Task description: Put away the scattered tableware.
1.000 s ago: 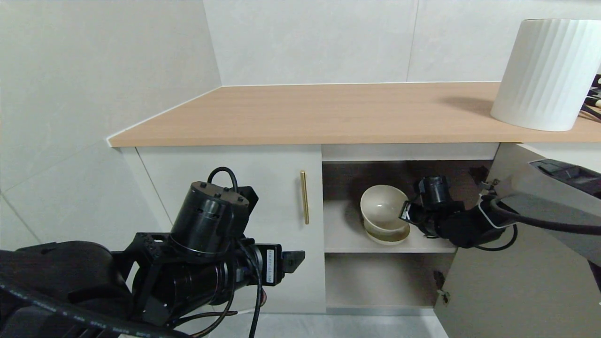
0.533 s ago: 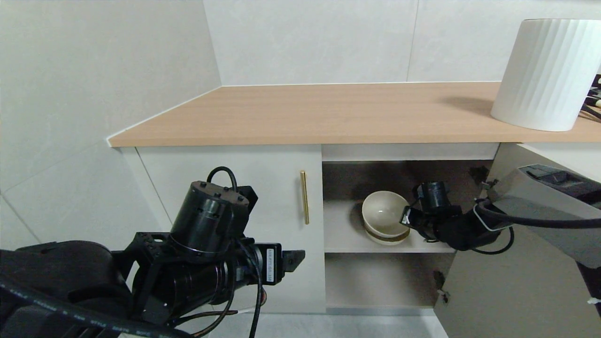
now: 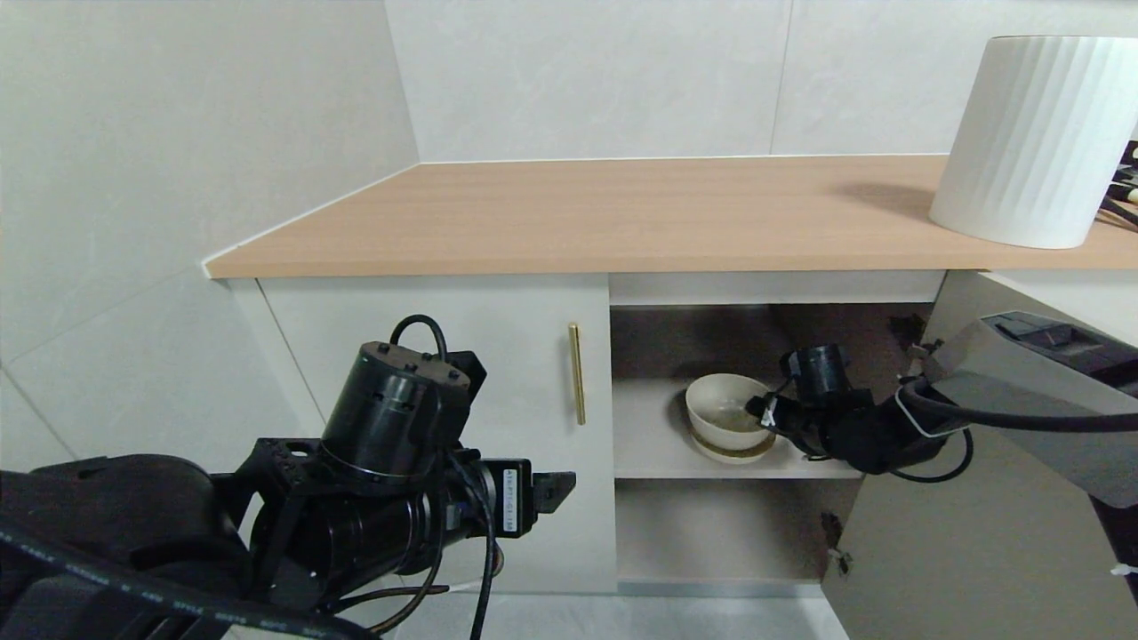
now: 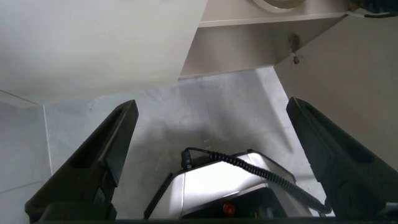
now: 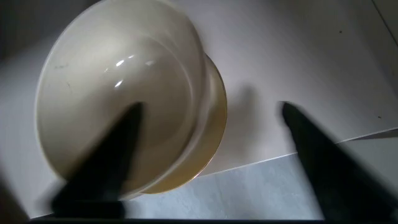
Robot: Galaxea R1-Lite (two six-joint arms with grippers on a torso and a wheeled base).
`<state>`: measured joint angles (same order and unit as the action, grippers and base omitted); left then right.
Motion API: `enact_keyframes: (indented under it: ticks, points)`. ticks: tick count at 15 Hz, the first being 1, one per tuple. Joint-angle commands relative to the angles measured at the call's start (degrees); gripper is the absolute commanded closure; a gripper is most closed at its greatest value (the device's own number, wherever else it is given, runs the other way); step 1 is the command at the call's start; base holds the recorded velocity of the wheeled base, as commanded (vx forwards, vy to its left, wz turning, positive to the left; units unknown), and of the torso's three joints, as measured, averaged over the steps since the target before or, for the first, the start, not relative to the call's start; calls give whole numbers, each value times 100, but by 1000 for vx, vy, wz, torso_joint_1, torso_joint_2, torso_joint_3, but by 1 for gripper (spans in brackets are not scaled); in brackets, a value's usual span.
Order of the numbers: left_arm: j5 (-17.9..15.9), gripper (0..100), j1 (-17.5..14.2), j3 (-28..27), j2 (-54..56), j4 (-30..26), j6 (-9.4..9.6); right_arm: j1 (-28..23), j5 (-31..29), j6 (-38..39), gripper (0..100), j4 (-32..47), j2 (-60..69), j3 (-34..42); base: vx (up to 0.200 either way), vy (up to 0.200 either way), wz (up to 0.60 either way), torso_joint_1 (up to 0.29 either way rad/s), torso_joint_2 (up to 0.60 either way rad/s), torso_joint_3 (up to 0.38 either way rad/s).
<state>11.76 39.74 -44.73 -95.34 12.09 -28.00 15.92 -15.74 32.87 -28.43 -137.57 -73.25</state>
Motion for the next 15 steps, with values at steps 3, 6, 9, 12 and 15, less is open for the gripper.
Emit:
enact_keyframes:
  ticks: [3,6,9,12,15]
  points:
    - [10,0,-151,-18,95,12,-4,51,36,-8,0,30,371,285,0,0,0,0,0,0]
    - [1,0,-423,34,798,-49,-4,394,299,-430,0,250,1628,1577,0,0,0,0,0,0]
    - [-25,0,-529,192,1712,-497,14,790,756,-711,0,399,3201,2729,0,0,0,0,0,0]
    - [-51,0,-854,219,2652,-1280,49,1071,1380,-861,0,1815,5144,3115,0,0,0,0,0,0]
    - [-60,0,-1329,377,2951,-1350,49,1168,2057,-870,0,2983,6401,3133,0,0,0,0,0,0]
